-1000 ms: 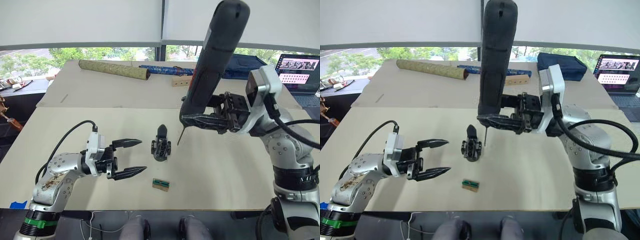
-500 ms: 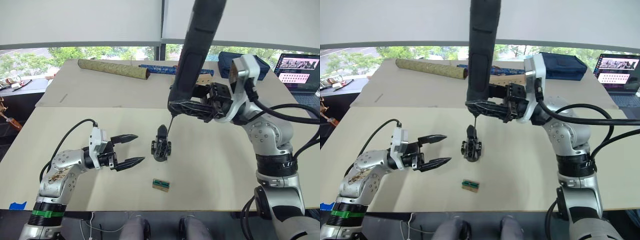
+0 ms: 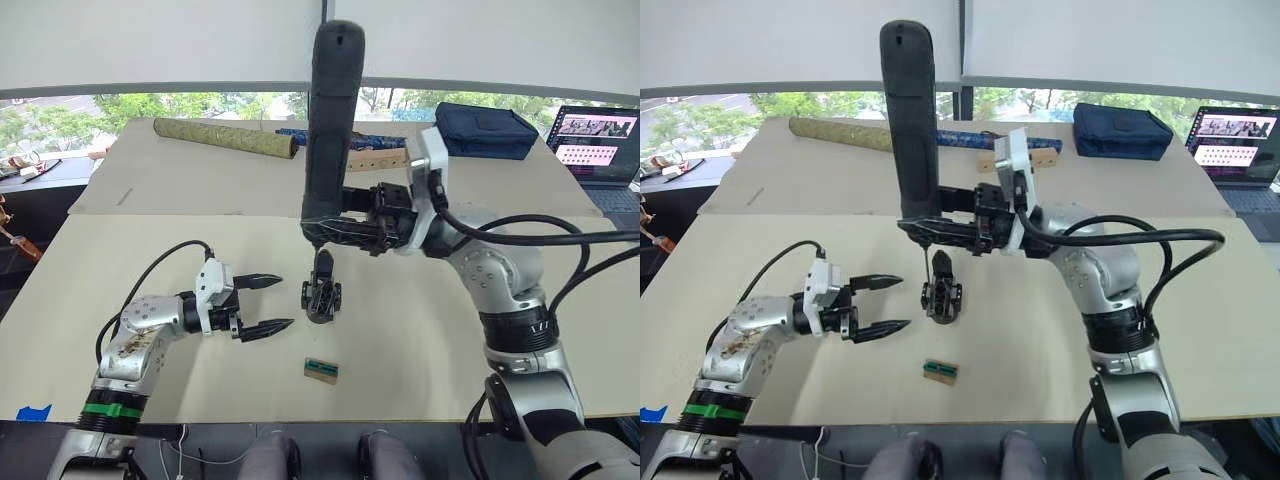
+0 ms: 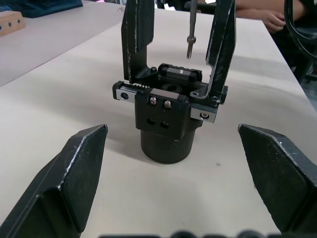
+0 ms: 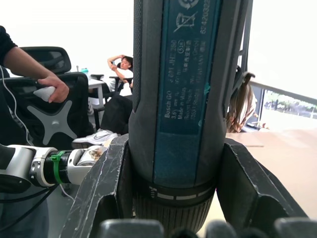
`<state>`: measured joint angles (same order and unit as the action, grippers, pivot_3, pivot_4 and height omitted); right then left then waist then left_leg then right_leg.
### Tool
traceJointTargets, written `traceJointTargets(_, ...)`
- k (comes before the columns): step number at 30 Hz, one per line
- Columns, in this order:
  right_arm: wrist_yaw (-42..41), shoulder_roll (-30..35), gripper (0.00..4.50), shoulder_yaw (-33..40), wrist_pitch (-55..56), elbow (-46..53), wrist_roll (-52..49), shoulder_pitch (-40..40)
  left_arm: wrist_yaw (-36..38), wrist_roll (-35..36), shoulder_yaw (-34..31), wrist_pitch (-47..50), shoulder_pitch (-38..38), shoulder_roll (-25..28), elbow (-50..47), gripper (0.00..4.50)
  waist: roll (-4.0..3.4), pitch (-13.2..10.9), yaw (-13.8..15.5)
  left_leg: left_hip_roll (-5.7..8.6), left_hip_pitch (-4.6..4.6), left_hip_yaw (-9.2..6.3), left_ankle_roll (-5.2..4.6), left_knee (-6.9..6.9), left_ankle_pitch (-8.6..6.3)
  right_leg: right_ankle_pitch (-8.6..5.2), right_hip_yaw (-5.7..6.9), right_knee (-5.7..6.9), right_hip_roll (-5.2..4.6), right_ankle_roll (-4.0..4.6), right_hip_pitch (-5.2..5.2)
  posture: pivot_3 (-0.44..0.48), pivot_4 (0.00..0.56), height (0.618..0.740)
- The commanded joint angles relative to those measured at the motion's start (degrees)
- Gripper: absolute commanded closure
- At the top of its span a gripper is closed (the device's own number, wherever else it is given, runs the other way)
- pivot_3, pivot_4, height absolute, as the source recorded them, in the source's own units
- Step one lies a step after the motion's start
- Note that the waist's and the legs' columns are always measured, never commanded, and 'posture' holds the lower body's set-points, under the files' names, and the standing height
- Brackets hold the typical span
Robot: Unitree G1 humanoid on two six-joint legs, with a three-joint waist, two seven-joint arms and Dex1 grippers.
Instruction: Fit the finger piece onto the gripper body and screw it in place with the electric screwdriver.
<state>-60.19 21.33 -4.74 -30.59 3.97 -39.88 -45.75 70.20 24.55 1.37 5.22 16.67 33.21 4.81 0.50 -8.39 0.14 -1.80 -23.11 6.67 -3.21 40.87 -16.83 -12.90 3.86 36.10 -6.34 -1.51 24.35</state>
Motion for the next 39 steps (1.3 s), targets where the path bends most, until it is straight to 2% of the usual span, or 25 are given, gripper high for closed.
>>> traceJointTargets(1,-0.9,-0.1,2.58,0.5,-0.1,1.0,-0.2,-2.0,0.3,-1.1,0.9,-2.1,1.5,-1.2,0.9,0.0,0.0,0.0,0.0,0.0,-0.02,-0.01,0.0,0.0,0.0,0.0,0.01,-0.01,0.0,-0.01,0.0,0.0,0.15,0.74)
traceJointTargets(13,-2.4,-0.4,2.58,-0.2,-0.4,0.3,0.0,-1.9,1.0,-2.7,4.0,-2.5,1.9,-4.1,2.2,0.0,0.0,0.0,-0.3,-0.01,-0.04,-0.02,0.01,0.01,0.01,0.01,0.01,-0.01,0.02,-0.03,0.02,0.0,0.15,0.74)
traceJointTargets(39,-3.5,-1.4,2.58,-0.2,0.1,0.0,2.8,-0.3,0.2,-4.1,3.8,-5.3,3.0,-5.7,4.8,0.0,0.0,0.0,-0.3,0.0,-0.06,-0.03,0.01,0.02,0.01,0.02,0.02,-0.01,0.01,-0.04,0.02,0.0,0.15,0.74)
